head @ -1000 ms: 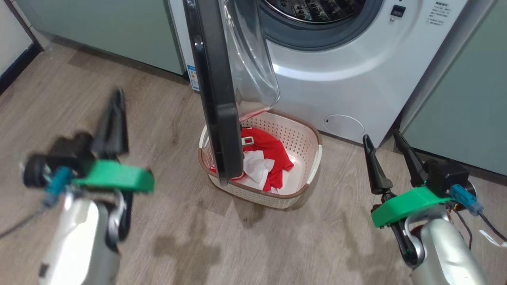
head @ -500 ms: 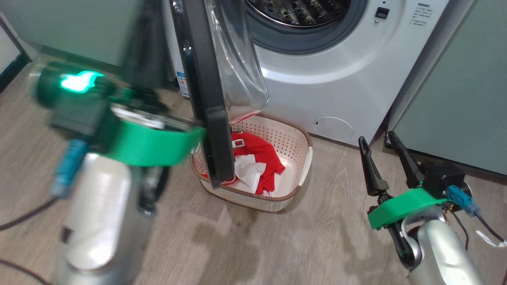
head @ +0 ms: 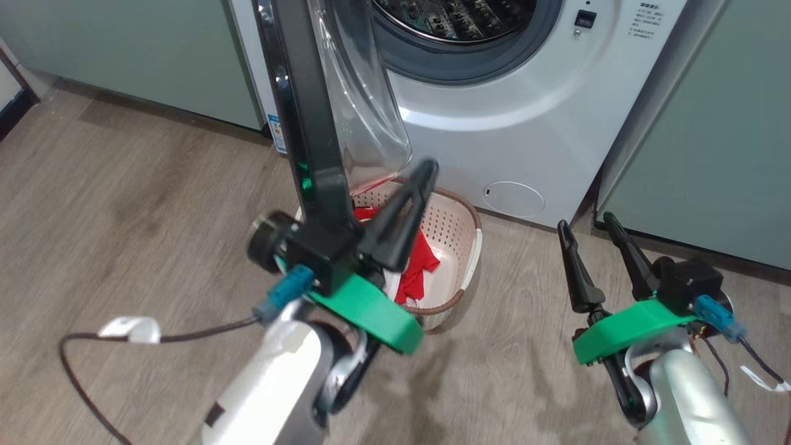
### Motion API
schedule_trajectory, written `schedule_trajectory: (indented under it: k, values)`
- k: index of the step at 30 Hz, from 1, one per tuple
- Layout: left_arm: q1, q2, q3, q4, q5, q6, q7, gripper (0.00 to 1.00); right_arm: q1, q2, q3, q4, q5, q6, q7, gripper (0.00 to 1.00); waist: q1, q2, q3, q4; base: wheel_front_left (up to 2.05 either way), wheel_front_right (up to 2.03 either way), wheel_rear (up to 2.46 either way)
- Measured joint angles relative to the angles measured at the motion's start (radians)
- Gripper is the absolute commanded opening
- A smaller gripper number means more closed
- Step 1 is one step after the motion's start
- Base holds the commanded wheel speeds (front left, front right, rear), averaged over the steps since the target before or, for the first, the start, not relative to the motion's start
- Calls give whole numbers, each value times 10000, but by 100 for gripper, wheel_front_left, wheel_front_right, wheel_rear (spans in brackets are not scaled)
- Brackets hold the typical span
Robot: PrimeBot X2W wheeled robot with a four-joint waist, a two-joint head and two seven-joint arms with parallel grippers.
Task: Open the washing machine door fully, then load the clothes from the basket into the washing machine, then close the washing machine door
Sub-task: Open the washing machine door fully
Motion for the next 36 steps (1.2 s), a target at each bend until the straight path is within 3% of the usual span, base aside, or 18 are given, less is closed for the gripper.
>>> schedule_trajectory:
  k: [12, 25, 36]
  values:
    - [187, -25, -1302, 1214, -892, -61, -109, 0, 73, 0, 86, 138, 100, 0, 0, 100, 0, 0, 80, 10, 0, 0, 0]
    - [186, 215, -706, 2405, -1164, 610, -199, 0, 68, 0, 4, 198, 105, 0, 0, 100, 0, 0, 154, 38, 0, 0, 0]
    - [189, 485, -215, 2702, -1436, 803, -272, 0, 59, 0, -19, 215, 171, 0, 0, 100, 0, 0, 282, 76, 0, 0, 0]
